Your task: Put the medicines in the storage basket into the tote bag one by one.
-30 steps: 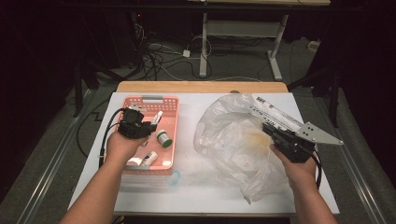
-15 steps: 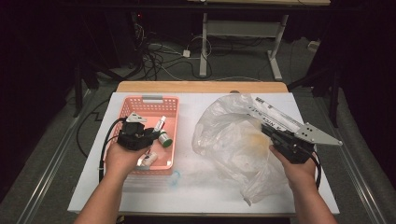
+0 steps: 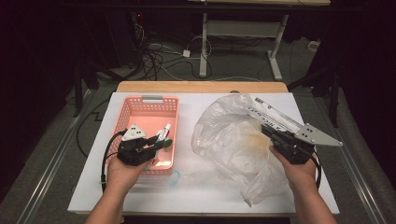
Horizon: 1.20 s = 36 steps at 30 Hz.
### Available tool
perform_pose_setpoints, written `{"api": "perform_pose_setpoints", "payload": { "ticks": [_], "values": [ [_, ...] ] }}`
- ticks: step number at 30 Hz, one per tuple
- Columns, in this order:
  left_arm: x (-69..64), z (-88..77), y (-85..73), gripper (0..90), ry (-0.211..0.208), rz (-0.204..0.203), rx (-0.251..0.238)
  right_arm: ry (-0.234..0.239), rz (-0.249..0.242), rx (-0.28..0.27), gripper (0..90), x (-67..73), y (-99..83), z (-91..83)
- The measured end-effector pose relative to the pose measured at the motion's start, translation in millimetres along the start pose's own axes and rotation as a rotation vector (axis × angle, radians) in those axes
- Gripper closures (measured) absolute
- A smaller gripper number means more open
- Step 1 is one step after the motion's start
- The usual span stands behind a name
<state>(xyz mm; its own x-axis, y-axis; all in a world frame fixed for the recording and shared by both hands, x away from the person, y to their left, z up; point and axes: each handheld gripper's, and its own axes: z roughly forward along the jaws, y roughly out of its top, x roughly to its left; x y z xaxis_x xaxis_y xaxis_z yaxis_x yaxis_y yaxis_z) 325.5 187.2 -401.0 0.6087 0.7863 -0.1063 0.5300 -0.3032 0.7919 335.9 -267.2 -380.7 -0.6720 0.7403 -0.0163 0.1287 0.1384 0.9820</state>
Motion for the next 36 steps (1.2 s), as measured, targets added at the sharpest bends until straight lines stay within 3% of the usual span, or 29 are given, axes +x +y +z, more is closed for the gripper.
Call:
{"api": "perform_pose_setpoints", "payload": {
  "ticks": [8, 16, 24, 36],
  "values": [
    [-5.5, -13.3, 5.5, 68.1, -0.013, -0.005, -0.075, -0.001, 0.009, -0.001, 90.0, -1.0, -1.5, 0.7],
    [-22.3, -19.6, 12.8, 68.1, -0.055, 0.035, -0.108, -0.004, 0.000, -0.004, 90.0, 0.3, -0.5, 0.4],
    [-37.7, -13.5, 13.7, 68.1, -0.144, 0.043, -0.114, 0.001, -0.001, 0.002, 90.0, 2.7, -1.9, 3.5],
    [-62.9, -0.2, 15.1, 68.1, -0.227, 0.086, -0.097, 0.011, -0.009, 0.006, 90.0, 5.8, -1.7, 4.2]
  ]
}}
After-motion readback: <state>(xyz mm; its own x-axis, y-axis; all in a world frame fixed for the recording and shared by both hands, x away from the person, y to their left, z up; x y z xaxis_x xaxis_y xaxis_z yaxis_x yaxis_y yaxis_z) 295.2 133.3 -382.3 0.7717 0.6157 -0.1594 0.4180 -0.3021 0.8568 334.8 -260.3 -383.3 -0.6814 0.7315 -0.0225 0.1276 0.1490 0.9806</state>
